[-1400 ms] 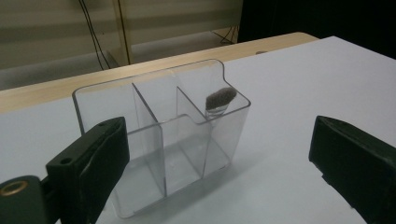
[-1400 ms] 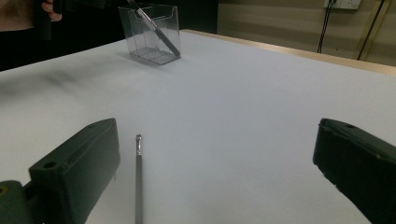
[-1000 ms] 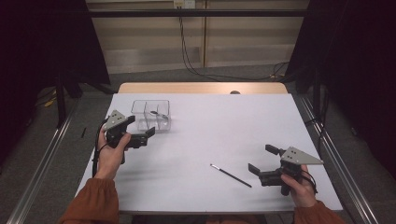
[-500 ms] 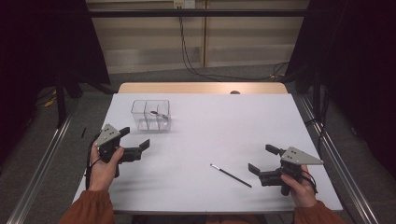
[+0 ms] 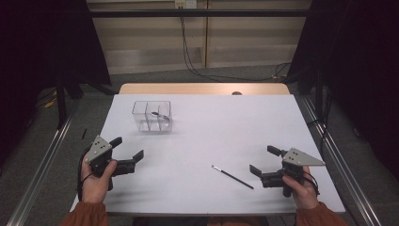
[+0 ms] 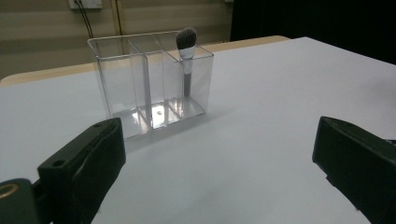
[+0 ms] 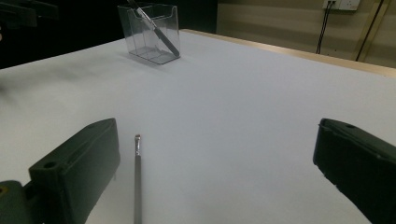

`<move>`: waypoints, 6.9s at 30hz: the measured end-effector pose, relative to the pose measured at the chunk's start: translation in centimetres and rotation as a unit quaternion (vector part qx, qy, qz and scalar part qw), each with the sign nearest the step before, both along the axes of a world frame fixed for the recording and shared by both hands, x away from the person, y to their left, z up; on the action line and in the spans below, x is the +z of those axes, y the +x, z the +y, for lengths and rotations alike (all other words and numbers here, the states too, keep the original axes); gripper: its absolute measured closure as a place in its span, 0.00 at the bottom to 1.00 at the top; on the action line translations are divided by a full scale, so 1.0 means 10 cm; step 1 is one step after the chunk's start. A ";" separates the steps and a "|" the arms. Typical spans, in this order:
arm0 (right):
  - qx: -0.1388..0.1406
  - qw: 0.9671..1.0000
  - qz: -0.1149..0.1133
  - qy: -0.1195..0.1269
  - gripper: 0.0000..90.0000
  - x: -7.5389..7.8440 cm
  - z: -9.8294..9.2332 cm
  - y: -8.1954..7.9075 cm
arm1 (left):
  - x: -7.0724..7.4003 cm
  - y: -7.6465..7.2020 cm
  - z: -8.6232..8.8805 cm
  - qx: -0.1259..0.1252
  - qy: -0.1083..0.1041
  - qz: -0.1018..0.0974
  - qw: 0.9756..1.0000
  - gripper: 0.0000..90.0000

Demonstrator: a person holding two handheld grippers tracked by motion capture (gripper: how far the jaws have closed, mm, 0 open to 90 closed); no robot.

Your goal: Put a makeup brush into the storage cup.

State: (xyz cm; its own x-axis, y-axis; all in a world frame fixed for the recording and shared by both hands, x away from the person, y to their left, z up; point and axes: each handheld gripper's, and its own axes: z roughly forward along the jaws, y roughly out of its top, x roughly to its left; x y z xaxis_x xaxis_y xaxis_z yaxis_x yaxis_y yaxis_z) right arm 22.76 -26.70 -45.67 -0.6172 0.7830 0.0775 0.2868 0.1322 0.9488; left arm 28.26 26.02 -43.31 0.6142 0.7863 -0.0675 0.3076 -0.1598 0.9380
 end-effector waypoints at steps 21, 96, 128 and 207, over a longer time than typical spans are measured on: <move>-0.004 1.000 0.004 0.003 0.00 0.00 -0.01 0.00 | -0.05 -0.40 0.07 0.016 -0.002 -0.006 1.000 0.02; 0.147 0.937 0.211 -0.236 0.11 0.33 0.66 0.52 | -0.06 -0.39 0.10 0.004 0.018 -0.002 1.000 0.03; 0.209 0.845 0.331 -0.363 0.46 0.15 0.88 0.55 | -0.07 -0.38 0.08 -0.001 0.017 -0.002 1.000 0.03; 0.141 0.926 0.276 -0.213 0.96 0.09 0.64 0.44 | -0.07 -0.39 0.10 0.000 0.024 -0.003 1.000 0.03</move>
